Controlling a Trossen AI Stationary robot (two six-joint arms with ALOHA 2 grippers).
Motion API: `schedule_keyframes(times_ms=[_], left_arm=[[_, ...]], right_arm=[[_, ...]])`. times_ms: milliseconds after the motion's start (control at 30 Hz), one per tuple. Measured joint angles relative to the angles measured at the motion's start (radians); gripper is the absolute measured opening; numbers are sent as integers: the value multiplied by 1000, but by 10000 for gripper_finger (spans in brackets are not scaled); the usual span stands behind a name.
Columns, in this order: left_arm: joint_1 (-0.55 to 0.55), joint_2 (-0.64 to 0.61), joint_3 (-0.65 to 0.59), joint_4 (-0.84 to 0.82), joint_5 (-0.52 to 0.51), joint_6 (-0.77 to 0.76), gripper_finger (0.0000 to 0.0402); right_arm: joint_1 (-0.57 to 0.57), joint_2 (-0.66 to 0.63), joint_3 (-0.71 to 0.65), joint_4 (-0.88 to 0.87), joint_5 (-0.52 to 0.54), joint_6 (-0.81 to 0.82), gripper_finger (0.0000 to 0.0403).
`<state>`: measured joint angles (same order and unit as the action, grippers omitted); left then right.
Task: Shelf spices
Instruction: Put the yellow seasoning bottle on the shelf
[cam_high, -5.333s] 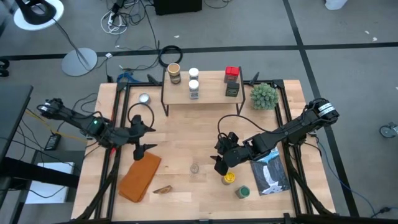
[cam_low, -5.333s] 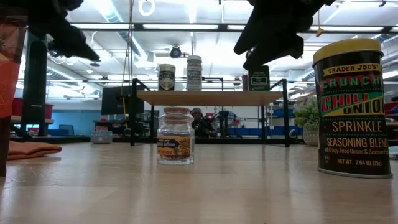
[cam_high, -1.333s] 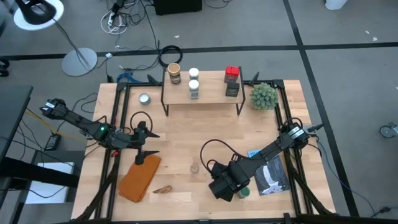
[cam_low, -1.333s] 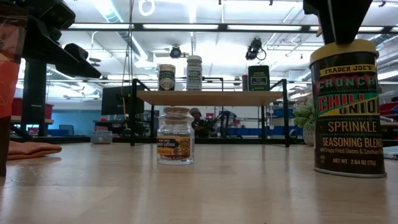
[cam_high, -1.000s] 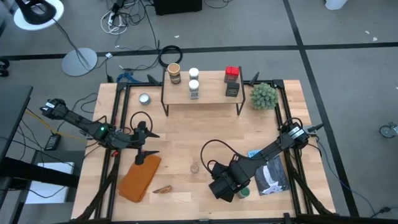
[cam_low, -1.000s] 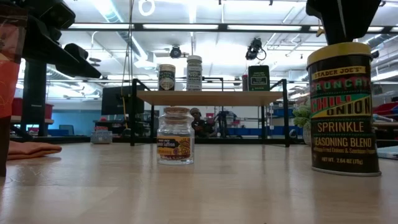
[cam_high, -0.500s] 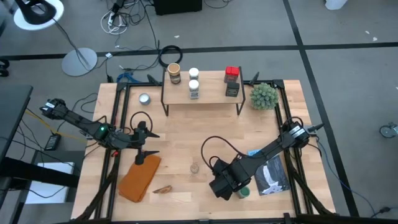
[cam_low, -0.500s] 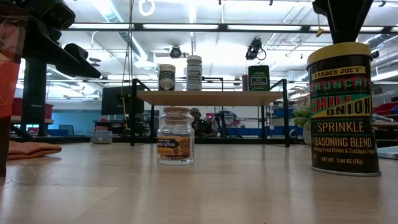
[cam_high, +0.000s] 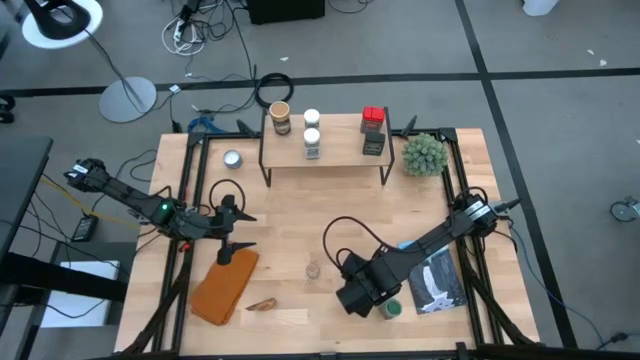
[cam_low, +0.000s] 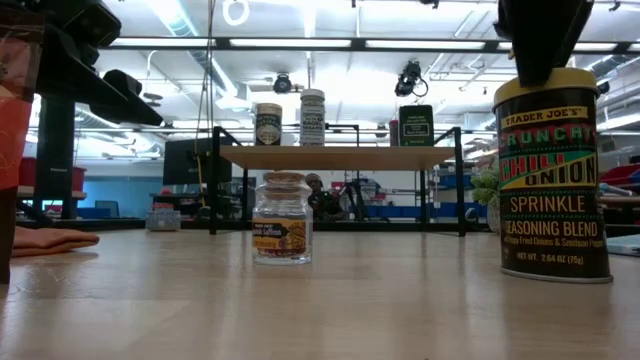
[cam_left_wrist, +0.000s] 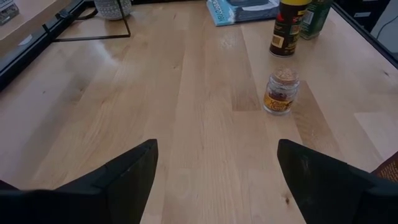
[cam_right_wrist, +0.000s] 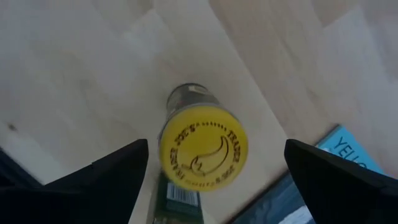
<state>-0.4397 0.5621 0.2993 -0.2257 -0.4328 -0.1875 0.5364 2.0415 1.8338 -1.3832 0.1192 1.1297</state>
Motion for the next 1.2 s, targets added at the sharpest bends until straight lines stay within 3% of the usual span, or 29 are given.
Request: schedule_keyframes(times_ms=[467,1200], left_arm=[[0,0,0,5,0,0,335],[0,0,0,4,0,4,335]], right_arm=[[-22,-2,-199,202,-52,-81,378],[-62,-40,-207,220,-61,-240,378]])
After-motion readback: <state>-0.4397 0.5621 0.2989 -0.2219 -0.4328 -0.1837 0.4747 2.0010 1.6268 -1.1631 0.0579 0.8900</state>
